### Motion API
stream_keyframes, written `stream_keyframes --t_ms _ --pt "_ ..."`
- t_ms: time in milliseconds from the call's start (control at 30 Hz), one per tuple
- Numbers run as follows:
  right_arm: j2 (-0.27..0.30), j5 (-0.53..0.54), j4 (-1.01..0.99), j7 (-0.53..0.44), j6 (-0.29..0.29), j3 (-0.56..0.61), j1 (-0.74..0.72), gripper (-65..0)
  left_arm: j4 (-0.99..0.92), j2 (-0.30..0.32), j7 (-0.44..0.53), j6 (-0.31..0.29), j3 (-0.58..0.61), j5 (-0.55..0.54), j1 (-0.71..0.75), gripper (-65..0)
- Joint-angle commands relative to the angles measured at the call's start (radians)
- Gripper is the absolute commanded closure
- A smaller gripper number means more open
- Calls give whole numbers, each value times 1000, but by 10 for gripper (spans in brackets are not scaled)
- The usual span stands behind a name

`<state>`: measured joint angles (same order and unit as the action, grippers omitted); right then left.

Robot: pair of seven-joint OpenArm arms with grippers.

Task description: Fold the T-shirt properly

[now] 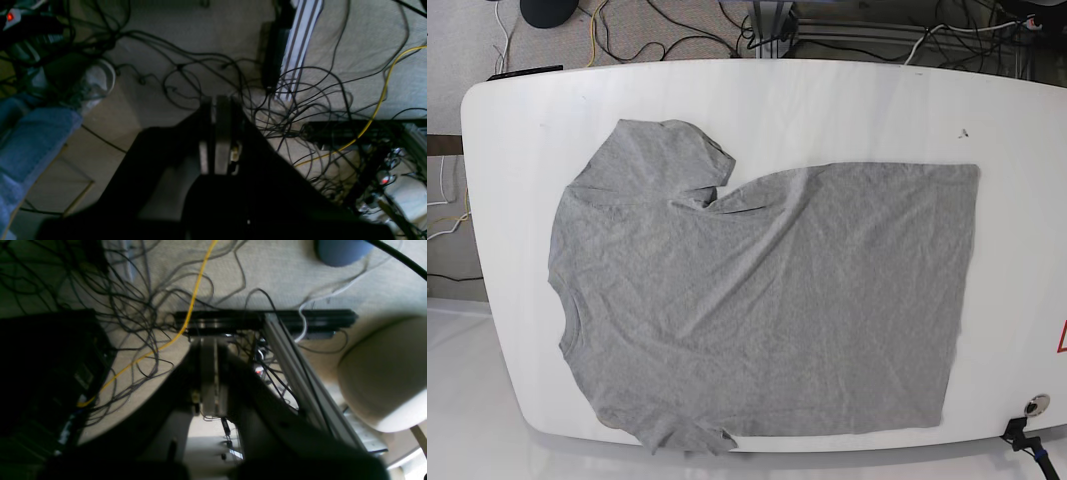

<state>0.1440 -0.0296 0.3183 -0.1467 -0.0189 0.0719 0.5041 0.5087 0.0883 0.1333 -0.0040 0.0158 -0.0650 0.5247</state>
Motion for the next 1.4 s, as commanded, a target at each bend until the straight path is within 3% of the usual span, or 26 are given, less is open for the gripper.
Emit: stream_keyframes --t_ms 0,367,667,1000,1367 --pt "12 0 31 3 2 -7 49 0 65 11 11 -3 1 -2 45 -3" --pt "22 15 557 12 1 -56 333 0 451 44 98 -10 8 -8 255 -4" --pt "56 39 1057 42 -2 -77 539 0 830 65 44 -18 4 -21 379 -1" --pt "70 52 1222 60 -4 -84 608 -3 1056 61 -5 -32 -77 -26 462 0" --pt "67 59 1372 48 -13 -177 589 -20 1275 44 -87 -31 -157 -31 441 0"
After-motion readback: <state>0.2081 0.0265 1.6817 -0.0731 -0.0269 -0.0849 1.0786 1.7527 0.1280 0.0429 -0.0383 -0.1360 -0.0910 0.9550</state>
